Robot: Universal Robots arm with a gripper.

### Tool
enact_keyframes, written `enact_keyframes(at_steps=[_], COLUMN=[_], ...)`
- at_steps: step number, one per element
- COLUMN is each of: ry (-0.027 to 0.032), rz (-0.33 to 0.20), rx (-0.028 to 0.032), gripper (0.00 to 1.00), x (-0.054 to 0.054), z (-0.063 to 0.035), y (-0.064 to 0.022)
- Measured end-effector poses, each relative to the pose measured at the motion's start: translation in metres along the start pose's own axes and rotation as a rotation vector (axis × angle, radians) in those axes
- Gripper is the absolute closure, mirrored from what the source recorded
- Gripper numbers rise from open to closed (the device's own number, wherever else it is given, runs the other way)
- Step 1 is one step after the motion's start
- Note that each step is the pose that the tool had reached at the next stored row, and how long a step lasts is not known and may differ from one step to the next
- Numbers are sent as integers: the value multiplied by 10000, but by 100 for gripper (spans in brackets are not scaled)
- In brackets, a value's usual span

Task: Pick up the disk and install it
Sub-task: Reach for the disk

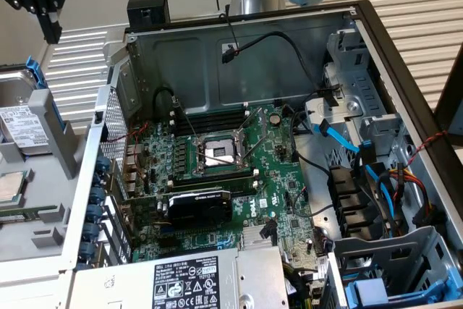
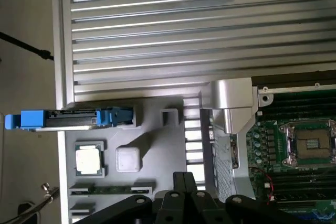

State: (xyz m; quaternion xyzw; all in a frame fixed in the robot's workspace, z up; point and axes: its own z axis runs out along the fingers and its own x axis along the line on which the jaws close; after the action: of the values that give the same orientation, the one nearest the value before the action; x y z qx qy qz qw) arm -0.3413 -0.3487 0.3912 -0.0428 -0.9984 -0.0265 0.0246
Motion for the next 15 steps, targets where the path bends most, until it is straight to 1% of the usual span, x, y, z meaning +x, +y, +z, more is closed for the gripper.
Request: enact_keyframes(at_steps=[7,11,13,15], ry=[57,110,140,160], rz=[2,6,7,8], rx=[-14,-14,-11,-9], gripper=[89,89,89,89], x=[315,500,580,646], z=[20,30,35,40], y=[-28,-43,-37,-9])
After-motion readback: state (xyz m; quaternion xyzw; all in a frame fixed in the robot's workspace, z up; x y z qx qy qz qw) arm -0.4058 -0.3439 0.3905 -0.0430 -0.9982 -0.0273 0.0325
